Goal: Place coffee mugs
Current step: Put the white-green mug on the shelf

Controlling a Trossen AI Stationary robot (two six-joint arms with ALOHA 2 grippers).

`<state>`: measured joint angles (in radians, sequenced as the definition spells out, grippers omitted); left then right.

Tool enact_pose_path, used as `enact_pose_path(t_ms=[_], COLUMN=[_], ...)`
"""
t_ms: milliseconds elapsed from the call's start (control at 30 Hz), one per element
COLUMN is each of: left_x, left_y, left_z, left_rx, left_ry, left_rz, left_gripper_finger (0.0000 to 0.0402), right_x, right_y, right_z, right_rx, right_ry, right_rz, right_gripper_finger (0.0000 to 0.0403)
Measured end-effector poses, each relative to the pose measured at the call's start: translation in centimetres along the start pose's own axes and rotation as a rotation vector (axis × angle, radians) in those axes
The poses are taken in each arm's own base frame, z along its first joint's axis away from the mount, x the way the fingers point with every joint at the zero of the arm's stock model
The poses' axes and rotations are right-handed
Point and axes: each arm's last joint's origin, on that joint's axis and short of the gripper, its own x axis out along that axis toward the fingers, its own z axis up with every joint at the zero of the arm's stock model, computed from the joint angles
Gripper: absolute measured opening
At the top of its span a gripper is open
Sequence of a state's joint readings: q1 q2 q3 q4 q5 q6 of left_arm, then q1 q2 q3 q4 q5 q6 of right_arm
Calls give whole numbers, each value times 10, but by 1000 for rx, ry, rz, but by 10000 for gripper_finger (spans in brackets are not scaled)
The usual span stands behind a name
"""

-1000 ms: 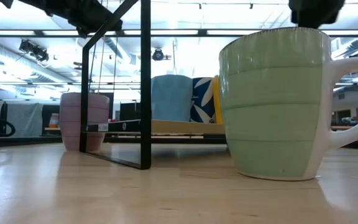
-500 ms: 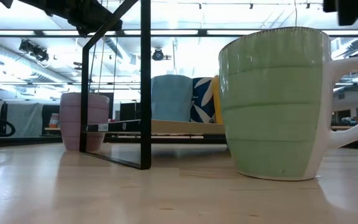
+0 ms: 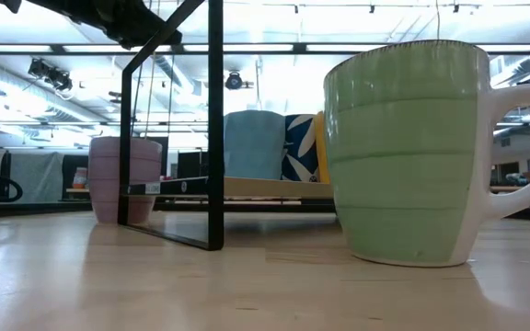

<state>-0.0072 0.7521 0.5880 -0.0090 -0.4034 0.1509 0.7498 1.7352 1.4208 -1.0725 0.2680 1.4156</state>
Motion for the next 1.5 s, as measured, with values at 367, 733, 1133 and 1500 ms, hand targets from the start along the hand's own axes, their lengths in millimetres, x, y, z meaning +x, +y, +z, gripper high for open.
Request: enact_pose_path(t_ms=[367, 733, 1133, 1500], left_x=[0, 0, 0, 0], left_y=[0, 1, 2, 2], left_z=[1, 7, 8, 9], left_rx=[13, 90, 137, 131], left_ry=[-7, -61, -74, -80], left_rz=[8, 20, 25, 26], left_gripper_finger=[119, 119, 119, 119], right_x=[37, 39, 39, 46], right_y=[15, 18, 20, 18], right_z=[-12, -18, -26, 0], right_rx=[16, 65, 45, -12], right_ry=[43, 37, 61, 10], right_rz=[-51, -39, -34, -29], right_gripper_finger=[195, 237, 261, 261])
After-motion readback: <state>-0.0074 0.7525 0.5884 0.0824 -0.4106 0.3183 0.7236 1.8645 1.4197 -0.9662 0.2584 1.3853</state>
